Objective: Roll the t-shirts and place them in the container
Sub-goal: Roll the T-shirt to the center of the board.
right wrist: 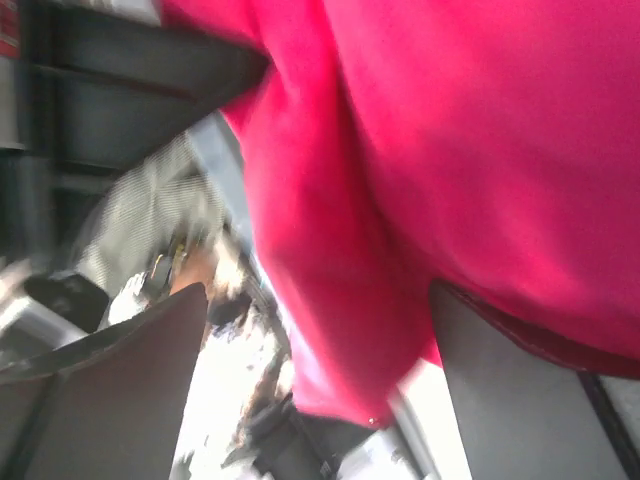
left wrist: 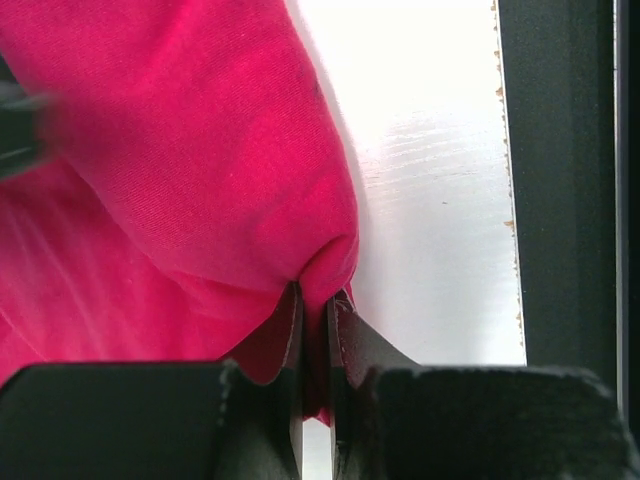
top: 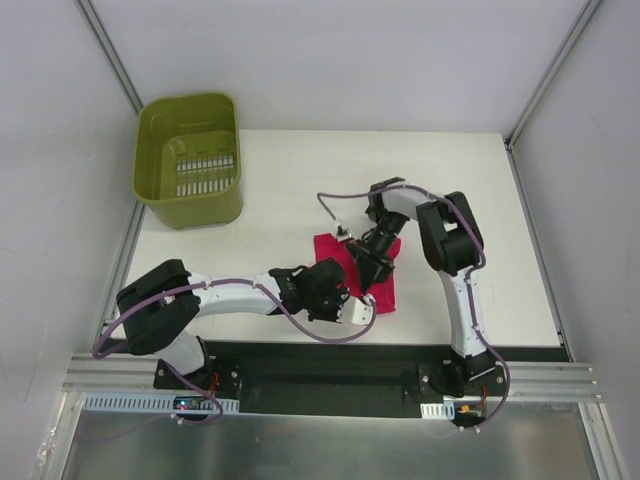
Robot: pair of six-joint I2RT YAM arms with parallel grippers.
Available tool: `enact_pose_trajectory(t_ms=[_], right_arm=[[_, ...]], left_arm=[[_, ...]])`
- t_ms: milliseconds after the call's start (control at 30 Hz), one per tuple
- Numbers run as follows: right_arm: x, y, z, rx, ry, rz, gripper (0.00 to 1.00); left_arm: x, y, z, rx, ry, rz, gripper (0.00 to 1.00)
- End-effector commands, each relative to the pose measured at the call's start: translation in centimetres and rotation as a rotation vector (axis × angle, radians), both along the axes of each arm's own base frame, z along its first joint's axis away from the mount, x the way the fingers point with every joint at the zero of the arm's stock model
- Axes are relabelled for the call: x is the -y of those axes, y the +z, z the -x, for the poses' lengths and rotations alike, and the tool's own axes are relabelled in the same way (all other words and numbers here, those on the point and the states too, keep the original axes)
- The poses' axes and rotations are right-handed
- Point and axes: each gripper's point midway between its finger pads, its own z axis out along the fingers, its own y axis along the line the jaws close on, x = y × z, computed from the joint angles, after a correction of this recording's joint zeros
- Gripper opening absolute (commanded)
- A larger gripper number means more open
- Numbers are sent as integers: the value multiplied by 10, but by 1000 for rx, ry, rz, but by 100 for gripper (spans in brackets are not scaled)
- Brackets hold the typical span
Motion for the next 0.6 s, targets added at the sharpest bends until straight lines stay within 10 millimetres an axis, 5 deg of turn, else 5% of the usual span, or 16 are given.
enact_pose_trajectory(t_ms=[0,167,200,233,267,300,333,400,567], right_arm=[[3,47,-97,316,-259,-174,96],[57,123,-125,750,-346,-251,96],[66,131,-145,909,-359,-254,96],[80,111,-135,937,-370,-196,96],[91,145,-131,1171,-362,-194,96],[101,150,-154,1396,-337,-169,96],[105,124,-133,1451,-270,-164,96],[102,149,-117,1717,-184,-225,96],[60,93,-21,1686,204,-437,96]], left_arm=[[-26,-14,23,-203,-33,-97,0],[-13,9,23,-389,-20,-28,0],[-12,13,27,-441,-21,-21,0],[-6,24,17,-460,-6,16,0],[-2,27,21,-514,-18,34,0],[-2,30,23,-548,-16,25,0],[5,39,16,-553,-23,49,0],[9,43,17,-622,-32,57,0],[17,59,10,-718,-25,97,0]])
